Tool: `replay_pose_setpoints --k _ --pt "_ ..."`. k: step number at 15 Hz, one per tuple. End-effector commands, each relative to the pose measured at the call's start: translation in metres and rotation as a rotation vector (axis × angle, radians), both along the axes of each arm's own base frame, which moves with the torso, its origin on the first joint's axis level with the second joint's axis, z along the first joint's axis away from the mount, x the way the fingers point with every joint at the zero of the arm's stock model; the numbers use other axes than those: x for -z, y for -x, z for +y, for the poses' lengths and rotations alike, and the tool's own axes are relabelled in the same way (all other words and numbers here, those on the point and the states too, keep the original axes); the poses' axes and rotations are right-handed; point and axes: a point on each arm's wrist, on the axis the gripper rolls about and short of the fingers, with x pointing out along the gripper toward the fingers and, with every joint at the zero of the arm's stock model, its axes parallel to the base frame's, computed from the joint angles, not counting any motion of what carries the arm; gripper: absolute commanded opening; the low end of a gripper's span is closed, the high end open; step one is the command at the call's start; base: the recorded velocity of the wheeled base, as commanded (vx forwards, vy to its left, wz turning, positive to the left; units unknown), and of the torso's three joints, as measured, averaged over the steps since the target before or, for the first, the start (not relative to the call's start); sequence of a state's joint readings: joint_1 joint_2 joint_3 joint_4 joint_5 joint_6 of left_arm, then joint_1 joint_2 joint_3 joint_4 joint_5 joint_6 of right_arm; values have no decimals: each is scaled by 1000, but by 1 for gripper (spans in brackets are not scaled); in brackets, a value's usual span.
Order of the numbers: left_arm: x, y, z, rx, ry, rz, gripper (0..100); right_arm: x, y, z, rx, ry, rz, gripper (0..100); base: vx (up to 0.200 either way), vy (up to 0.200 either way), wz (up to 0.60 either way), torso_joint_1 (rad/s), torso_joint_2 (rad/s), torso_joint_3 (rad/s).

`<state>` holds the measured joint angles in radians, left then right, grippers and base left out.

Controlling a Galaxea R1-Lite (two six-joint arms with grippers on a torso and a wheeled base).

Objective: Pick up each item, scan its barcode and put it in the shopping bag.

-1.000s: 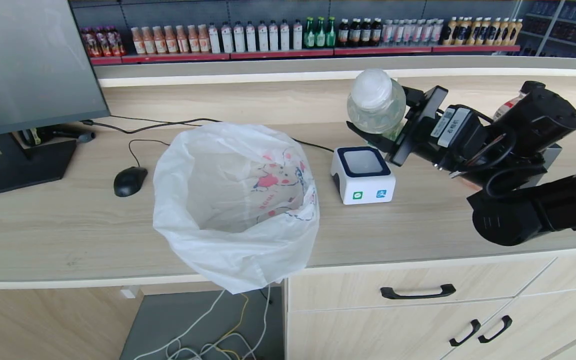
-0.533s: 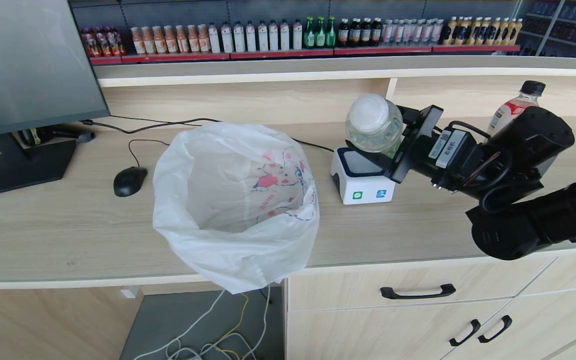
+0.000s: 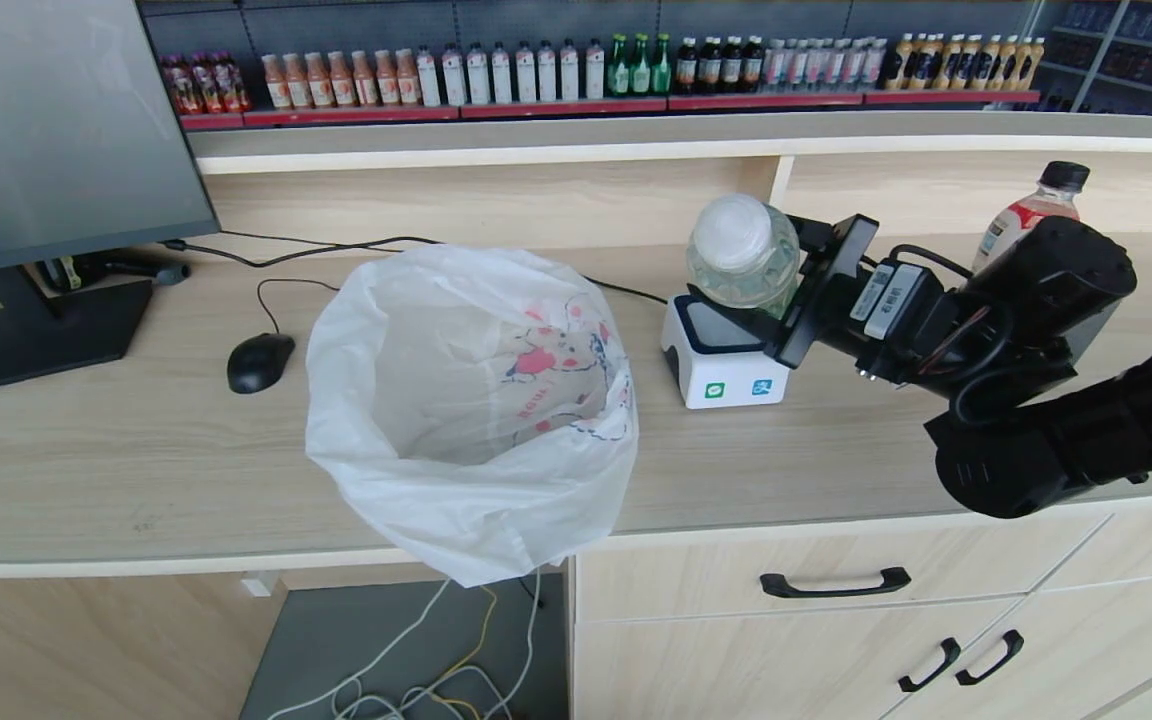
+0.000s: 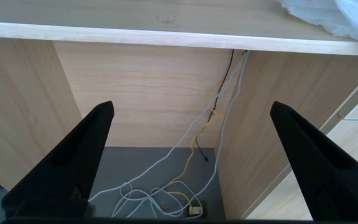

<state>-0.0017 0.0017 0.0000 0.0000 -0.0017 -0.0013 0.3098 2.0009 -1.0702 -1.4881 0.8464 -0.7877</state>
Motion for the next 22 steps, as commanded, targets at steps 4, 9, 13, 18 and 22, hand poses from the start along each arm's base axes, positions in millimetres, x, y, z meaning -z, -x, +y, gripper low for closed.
replay_pose_setpoints --k 4,9,13,18,22 --pt "0 0 0 0 0 0 100 2 -2 1 -1 0 4 0 0 0 0 0 0 0" --pt "0 0 0 0 0 0 100 5 -3 2 3 0 13 0 0 0 0 0 0 0" --pt "0 0 0 0 0 0 100 5 -3 2 5 -1 12 0 0 0 0 0 0 0" --pt "0 0 0 0 0 0 100 8 -5 0 10 4 20 0 0 0 0 0 0 0" --pt "0 0 0 0 0 0 100 7 -4 1 10 2 16 0 0 0 0 0 0 0"
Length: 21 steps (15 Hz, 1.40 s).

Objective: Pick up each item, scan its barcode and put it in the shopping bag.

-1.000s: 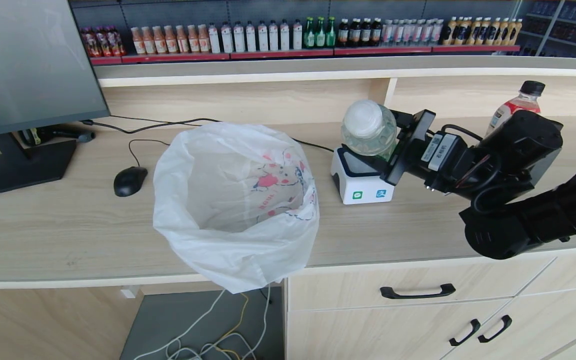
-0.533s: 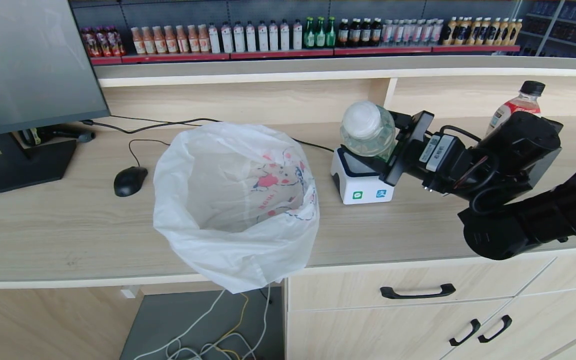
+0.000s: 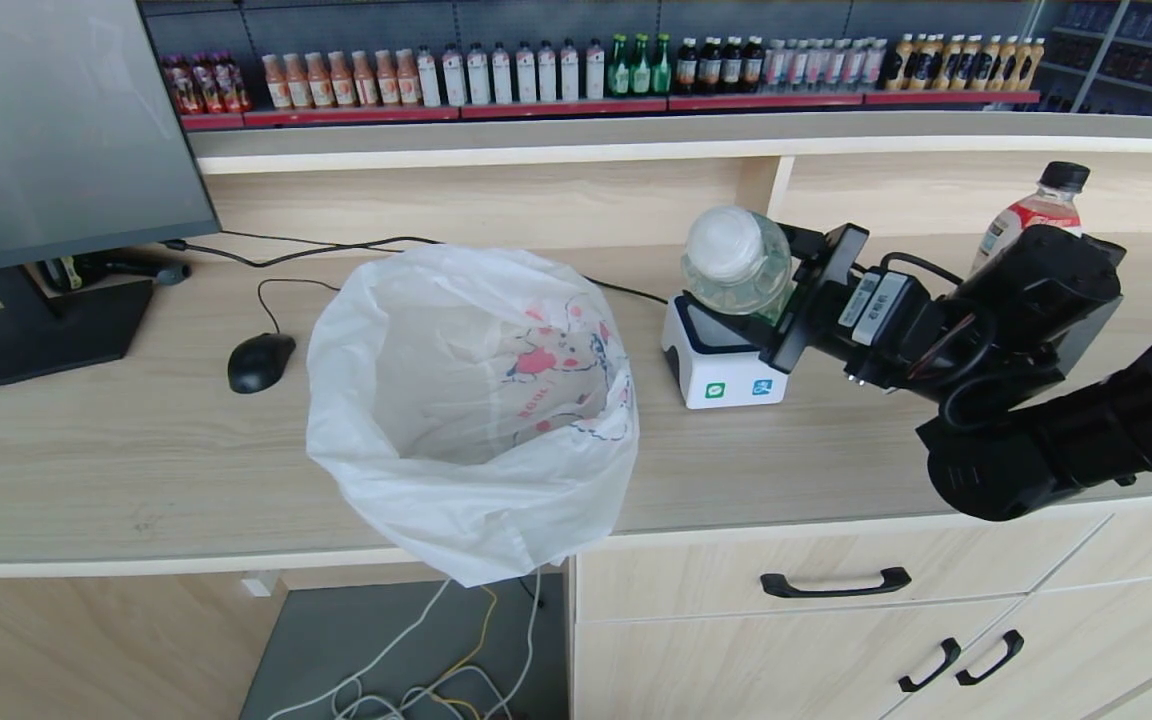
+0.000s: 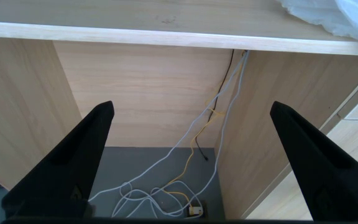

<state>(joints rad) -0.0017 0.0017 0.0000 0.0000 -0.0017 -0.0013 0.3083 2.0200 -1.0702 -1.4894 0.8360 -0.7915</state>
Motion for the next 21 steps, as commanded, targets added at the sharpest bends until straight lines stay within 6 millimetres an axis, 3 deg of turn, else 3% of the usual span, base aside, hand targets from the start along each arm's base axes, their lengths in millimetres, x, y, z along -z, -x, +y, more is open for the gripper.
replay_pose_setpoints --k 1,7,12,14,16,18,21 --pt "0 0 0 0 0 0 100 -2 2 0 -1 -1 -5 0 0 0 0 0 0 0" --pt "0 0 0 0 0 0 100 -25 17 -5 2 -29 -32 0 0 0 0 0 0 0" --pt "0 0 0 0 0 0 100 -32 75 -22 64 -122 104 0 0 0 0 0 0 0" --pt "0 0 0 0 0 0 100 -37 97 -32 129 -219 176 0 0 0 0 0 0 0" --pt "0 0 0 1 -1 3 100 -44 105 -35 134 -274 197 0 0 0 0 0 0 0" --pt "0 0 0 1 -1 3 100 -36 120 -43 179 -414 333 0 0 0 0 0 0 0" --pt "0 0 0 1 -1 3 100 -37 125 -46 193 -615 454 0 0 0 0 0 0 0"
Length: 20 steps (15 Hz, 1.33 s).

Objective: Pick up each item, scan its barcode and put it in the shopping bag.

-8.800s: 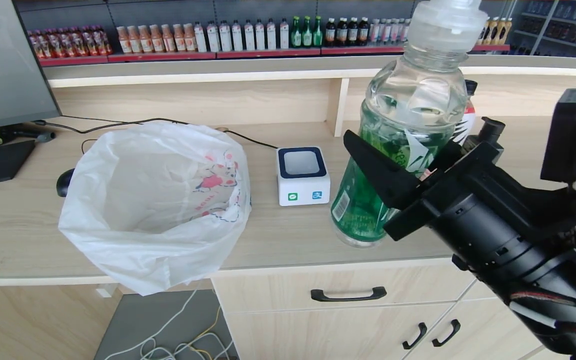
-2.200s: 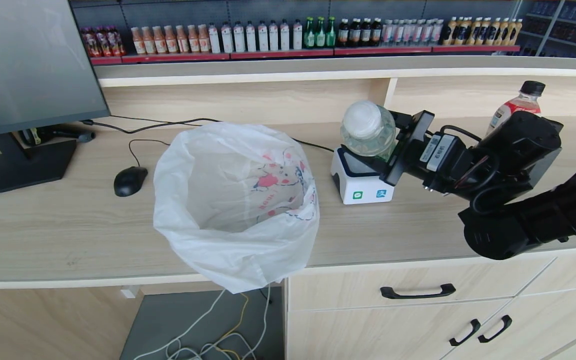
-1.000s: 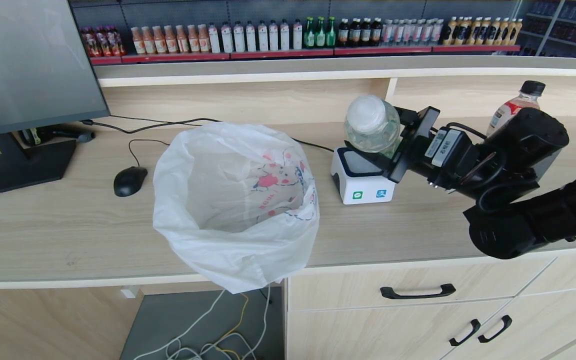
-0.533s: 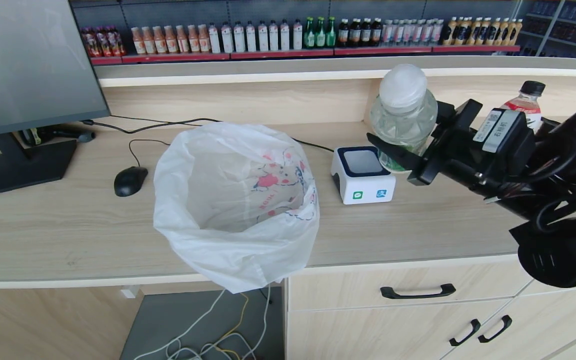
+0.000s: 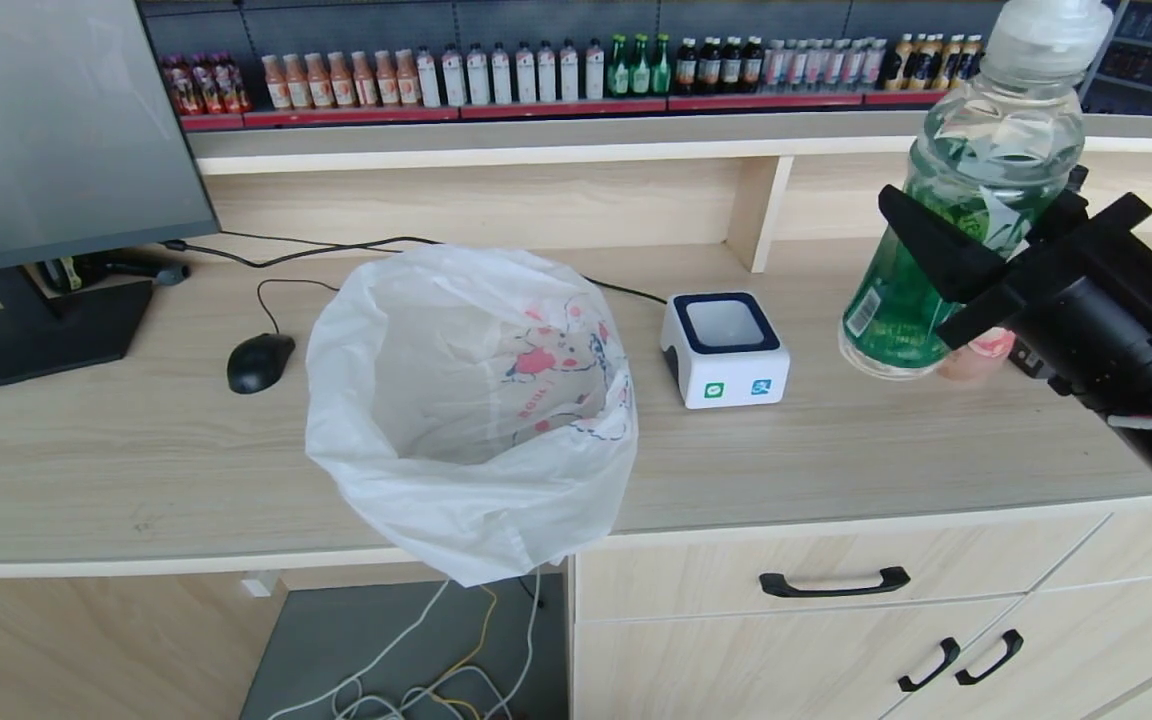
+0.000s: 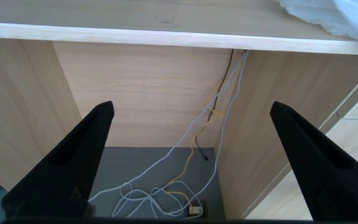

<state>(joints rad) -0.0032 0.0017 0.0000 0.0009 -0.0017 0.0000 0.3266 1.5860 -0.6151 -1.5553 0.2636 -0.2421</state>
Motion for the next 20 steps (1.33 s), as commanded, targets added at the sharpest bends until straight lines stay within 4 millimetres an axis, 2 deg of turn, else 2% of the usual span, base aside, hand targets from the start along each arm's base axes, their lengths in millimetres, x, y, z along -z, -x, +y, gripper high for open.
replay_pose_setpoints --k 1,3,7,15,20 --pt "0 0 0 0 0 1 100 -2 8 -3 -6 -102 38 0 0 0 0 0 0 0" --pt "0 0 0 0 0 1 100 -3 10 -2 27 -202 80 0 0 0 0 0 0 0" --pt "0 0 0 -2 0 2 100 -7 26 24 55 -333 119 0 0 0 0 0 0 0" --pt "0 0 0 0 2 -1 100 -6 27 23 33 -365 140 0 0 0 0 0 0 0" --pt "0 0 0 -2 5 1 100 -9 26 23 24 -385 135 0 0 200 0 3 3 1"
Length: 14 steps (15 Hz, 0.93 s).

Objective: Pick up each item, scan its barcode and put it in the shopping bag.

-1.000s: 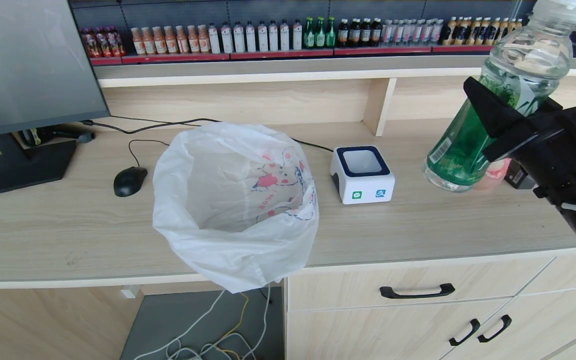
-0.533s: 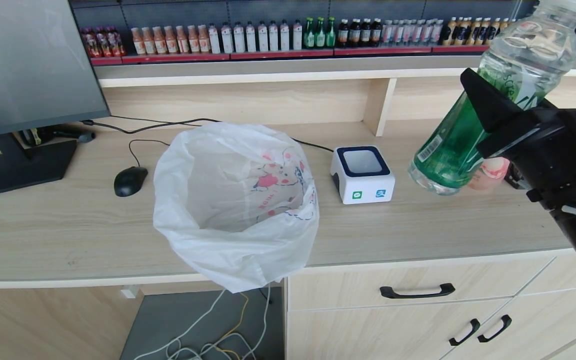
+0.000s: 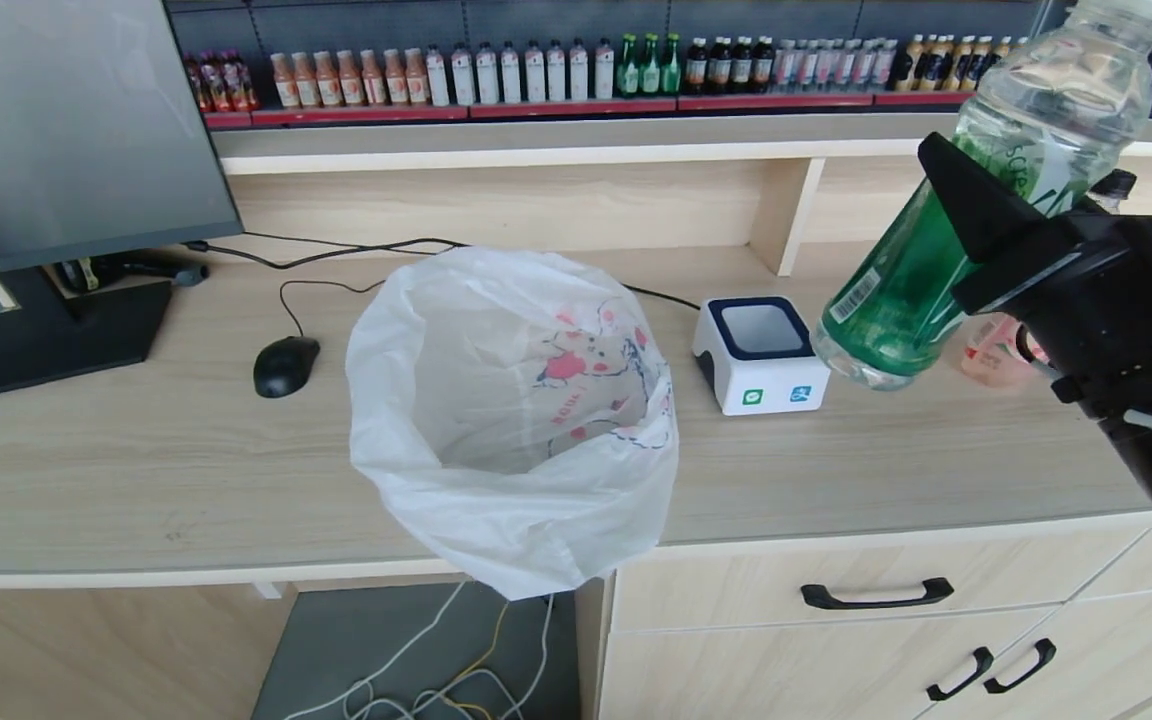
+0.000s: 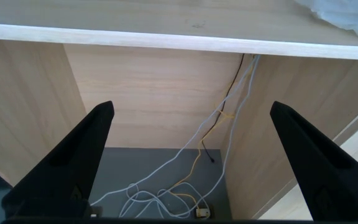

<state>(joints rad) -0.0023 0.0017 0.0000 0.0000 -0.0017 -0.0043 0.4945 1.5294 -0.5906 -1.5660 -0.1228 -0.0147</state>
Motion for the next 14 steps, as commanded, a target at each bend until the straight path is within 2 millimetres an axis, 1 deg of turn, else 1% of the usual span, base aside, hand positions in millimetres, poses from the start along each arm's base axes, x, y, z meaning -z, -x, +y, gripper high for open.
replay_pose_setpoints --k 1,6,9,12,14 --pt "0 0 0 -1 0 0 100 0 -1 0 4 -2 -3 0 0 200 0 12 2 2" --pt "0 0 0 -1 -1 1 100 -2 0 -1 2 7 -13 0 0 200 0 1 0 4" --pt "0 0 0 -1 -1 0 100 -8 -1 3 -24 51 -61 0 0 200 0 1 1 5" --pt "0 0 0 1 -9 0 100 -3 -8 7 -35 64 -48 0 0 0 0 0 0 0" --pt "0 0 0 1 -9 0 100 2 -18 14 -60 84 -33 0 0 0 0 0 0 0"
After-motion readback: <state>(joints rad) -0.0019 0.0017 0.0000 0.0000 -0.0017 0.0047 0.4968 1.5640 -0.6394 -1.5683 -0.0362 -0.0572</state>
